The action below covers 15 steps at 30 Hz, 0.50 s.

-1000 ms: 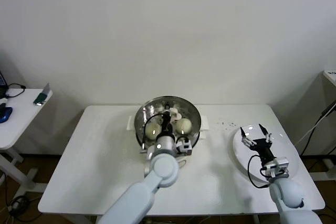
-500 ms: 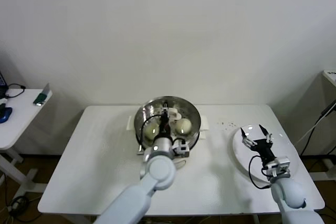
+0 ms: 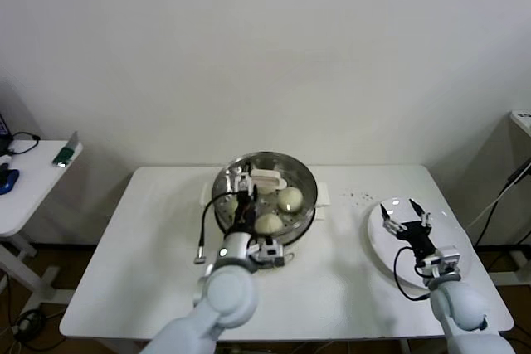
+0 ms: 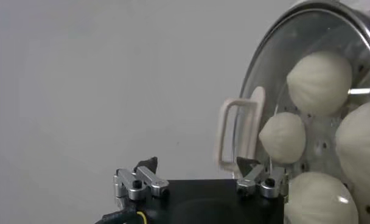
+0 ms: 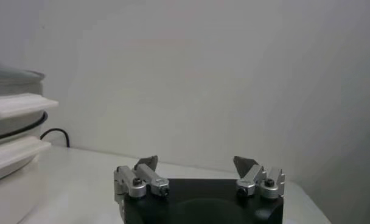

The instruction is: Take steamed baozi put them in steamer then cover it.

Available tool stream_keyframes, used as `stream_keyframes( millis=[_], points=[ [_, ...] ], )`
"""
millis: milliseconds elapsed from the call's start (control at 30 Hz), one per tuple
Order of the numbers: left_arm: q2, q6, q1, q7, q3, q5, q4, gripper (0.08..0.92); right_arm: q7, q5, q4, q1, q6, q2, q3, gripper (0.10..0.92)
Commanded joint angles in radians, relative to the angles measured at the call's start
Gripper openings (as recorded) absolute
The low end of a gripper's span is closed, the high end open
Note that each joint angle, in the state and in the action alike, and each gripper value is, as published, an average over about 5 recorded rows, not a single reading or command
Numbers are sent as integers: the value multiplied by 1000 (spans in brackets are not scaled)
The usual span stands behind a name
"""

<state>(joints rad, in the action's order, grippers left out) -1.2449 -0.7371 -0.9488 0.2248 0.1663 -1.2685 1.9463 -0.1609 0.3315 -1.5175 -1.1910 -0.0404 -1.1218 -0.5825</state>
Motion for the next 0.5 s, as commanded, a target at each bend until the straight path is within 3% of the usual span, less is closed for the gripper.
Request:
stream_keyframes(
  millis=[33, 267, 500],
  points=[
    [138, 29, -199, -178, -116, 265, 258, 820, 2, -1, -17, -2, 22, -2, -2, 823],
    [129, 327, -426, -424, -433, 584, 268, 823, -6, -19, -24, -17, 7, 2, -11, 823],
    [-25, 636, -592, -498, -694, 917, 227, 823, -20, -31, -35, -40, -11, -12, -22, 823]
  ],
)
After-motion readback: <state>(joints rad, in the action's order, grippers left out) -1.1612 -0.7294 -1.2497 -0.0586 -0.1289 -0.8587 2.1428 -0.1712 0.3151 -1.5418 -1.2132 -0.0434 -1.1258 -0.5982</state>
